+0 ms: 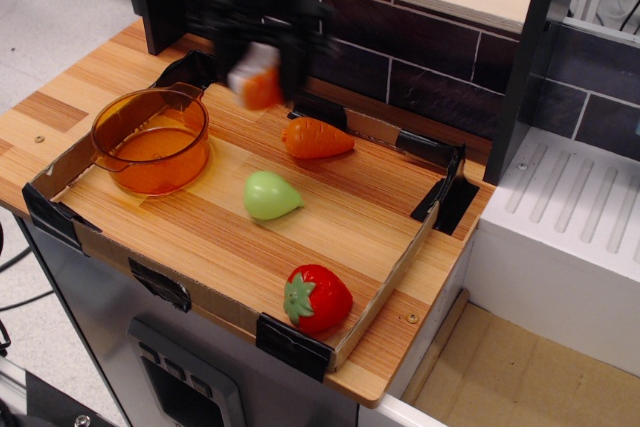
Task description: Take sushi out of pot
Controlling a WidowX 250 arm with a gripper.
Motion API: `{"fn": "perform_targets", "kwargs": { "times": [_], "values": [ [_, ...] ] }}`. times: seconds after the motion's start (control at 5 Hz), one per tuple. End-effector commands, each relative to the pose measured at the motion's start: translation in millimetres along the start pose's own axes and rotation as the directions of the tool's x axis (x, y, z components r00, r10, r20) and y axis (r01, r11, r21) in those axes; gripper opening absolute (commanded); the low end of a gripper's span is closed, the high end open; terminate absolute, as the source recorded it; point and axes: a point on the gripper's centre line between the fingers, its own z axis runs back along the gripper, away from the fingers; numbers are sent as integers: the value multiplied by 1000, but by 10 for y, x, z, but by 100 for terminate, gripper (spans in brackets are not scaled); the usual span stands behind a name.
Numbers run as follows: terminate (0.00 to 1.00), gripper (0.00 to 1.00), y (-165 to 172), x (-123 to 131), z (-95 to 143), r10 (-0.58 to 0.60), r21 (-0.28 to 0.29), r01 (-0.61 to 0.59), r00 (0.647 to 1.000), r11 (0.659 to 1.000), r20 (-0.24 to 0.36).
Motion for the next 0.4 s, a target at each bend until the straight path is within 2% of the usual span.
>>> {"fn": "perform_targets", "kwargs": {
  "times": [0.0,0.2],
  "values": [
    [0,0,-435,135,-202,-235,-5,235,972,972,11],
    [0,0,-558,96,-377,-374,26,375,927,927,-26]
  ]
}}
